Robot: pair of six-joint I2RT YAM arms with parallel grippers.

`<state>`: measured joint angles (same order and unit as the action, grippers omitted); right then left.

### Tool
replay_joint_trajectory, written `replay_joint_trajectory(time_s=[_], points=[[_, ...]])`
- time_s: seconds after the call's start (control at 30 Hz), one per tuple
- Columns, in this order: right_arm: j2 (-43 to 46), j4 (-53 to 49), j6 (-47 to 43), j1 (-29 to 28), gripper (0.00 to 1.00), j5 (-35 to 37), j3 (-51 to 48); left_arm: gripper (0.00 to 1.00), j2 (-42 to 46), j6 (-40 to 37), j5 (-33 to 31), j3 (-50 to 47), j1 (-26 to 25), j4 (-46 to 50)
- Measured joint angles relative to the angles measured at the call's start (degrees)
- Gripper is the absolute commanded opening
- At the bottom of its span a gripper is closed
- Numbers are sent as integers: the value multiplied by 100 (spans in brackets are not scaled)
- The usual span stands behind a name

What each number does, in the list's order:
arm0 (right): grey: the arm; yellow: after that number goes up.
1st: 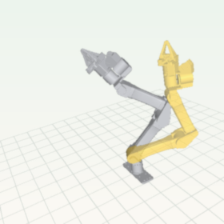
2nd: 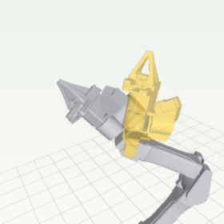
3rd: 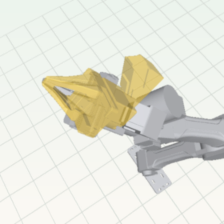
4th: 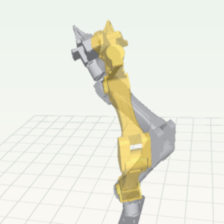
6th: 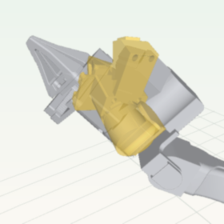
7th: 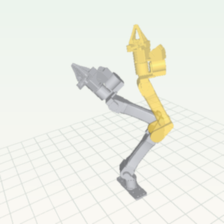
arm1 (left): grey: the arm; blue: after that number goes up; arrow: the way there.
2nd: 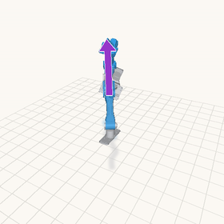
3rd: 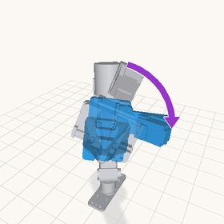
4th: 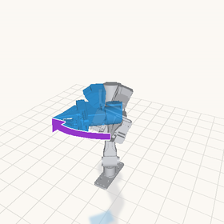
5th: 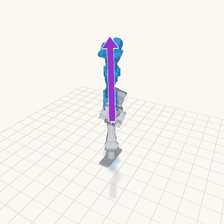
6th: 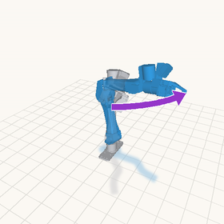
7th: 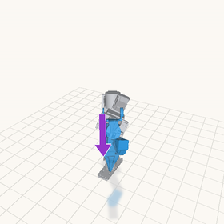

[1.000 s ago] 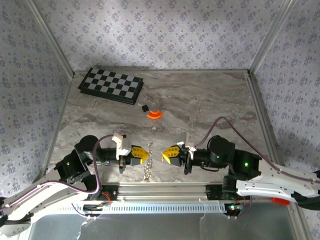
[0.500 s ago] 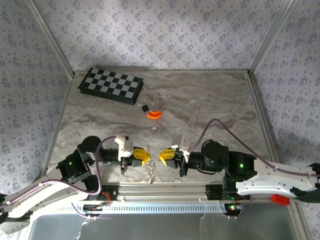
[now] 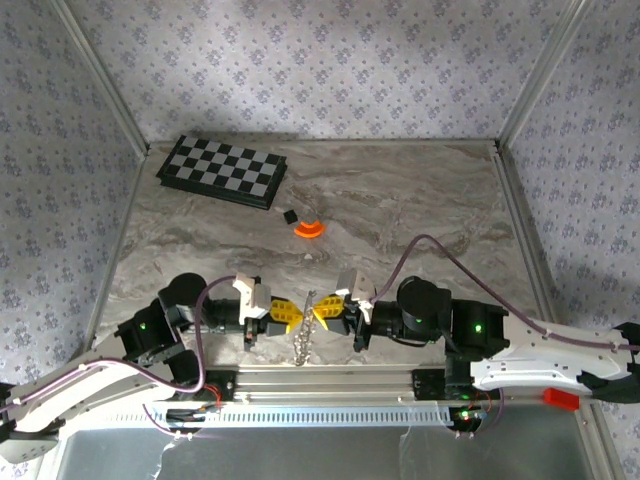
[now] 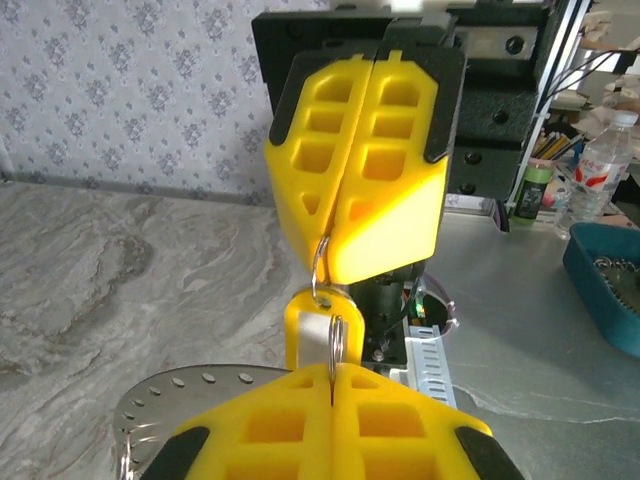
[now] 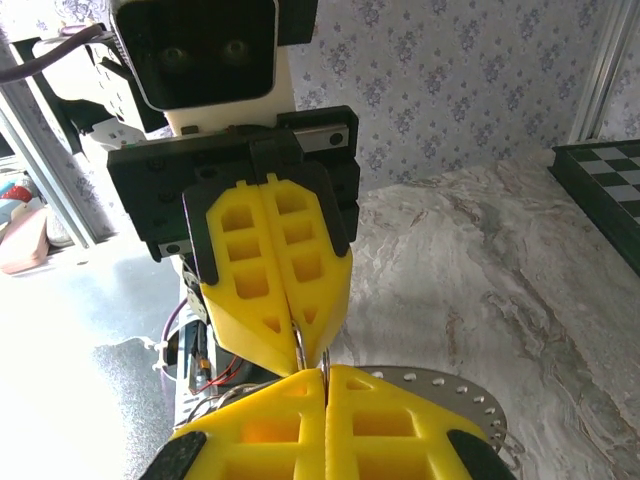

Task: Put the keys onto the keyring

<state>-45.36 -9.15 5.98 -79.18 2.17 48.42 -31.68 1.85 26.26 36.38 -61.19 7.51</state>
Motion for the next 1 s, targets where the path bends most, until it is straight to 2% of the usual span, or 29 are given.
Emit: replay_joint_trajectory(time_s=[0.33,1.0], points=[[-20,-289,0,0,0,0,17,0,13,-101,-317,0,-85,120],[-57,-308,-48,-48,0,2,101,0,125,-105,-404,-2,-162,153]])
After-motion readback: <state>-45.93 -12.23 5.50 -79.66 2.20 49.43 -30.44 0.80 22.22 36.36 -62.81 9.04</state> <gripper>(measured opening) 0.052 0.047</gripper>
